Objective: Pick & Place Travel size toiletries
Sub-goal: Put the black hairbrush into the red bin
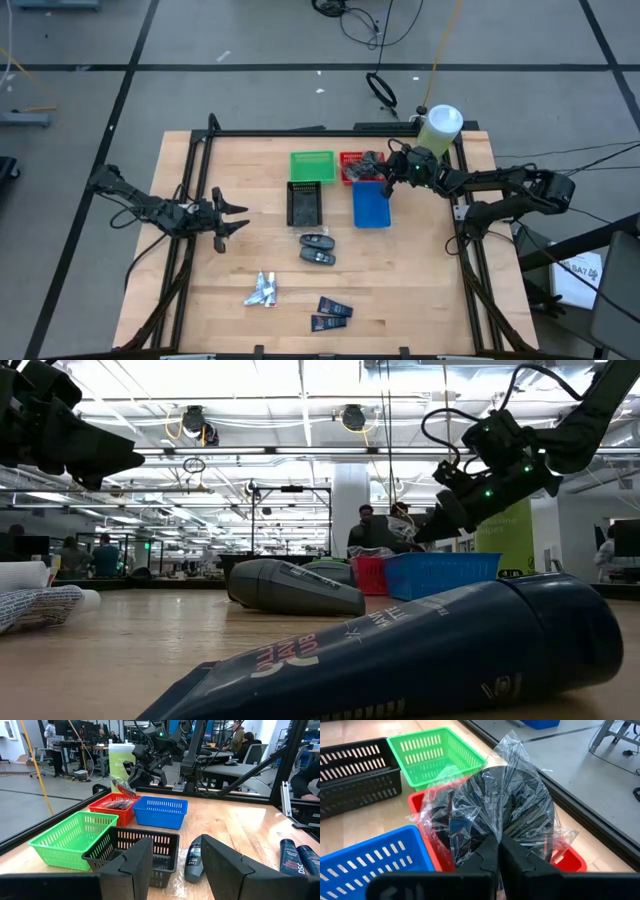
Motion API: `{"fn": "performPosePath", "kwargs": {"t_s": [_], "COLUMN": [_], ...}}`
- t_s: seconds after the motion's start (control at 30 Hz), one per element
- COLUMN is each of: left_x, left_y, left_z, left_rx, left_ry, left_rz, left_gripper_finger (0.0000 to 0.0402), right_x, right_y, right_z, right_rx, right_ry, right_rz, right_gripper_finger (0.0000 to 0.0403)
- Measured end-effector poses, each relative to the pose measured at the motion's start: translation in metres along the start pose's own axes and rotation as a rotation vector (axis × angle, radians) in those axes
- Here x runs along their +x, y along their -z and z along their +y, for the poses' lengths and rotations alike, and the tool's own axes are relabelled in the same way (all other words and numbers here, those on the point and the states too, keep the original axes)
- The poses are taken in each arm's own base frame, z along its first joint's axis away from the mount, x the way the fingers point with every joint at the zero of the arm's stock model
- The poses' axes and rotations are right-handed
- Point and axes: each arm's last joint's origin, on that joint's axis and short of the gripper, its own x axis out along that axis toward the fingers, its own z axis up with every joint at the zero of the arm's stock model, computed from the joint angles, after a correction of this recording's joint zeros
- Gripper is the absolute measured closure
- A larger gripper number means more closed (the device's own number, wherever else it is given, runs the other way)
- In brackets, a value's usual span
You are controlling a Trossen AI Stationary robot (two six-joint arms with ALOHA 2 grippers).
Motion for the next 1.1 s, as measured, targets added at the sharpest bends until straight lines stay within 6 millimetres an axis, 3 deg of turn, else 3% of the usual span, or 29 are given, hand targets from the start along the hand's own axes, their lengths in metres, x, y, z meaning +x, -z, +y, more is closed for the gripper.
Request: {"fn": "performPosePath", "kwargs": {"t_s": [0.23, 0.53, 0.67, 0.87, 1.1], "left_x": [0.0, 0.0, 0.0, 0.0, 0.0], "left_y": [0.0, 0.0, 0.0, 0.0, 0.0], "left_z": [0.0, 0.0, 0.0, 0.0, 0.0], "left_rx": [0.0, 0.0, 0.0, 0.0, 0.0], "left_ry": [0.0, 0.0, 0.0, 0.0, 0.0], "left_rz": [0.0, 0.0, 0.0, 0.0, 0.0], "left_gripper_finger": [0.0238, 0.0238, 0.0238, 0.0238, 0.0238], "right_x": [0.0, 0.0, 0.0, 0.009, 0.006], "right_y": [-0.001, -0.009, -0.018, -0.034, -0.069], "right_z": [0.001, 0.015, 0.017, 0.016, 0.015], "right_rx": [-0.002, -0.024, 0.044, 0.089, 0.069], "right_ry": [-0.008, -0.074, -0.087, -0.09, -0.091], "right_rz": [-0.007, -0.089, -0.138, 0.095, 0.283], "right_gripper_finger": [0.0372, 0.0284, 0.026, 0.0263, 0.0281]}}
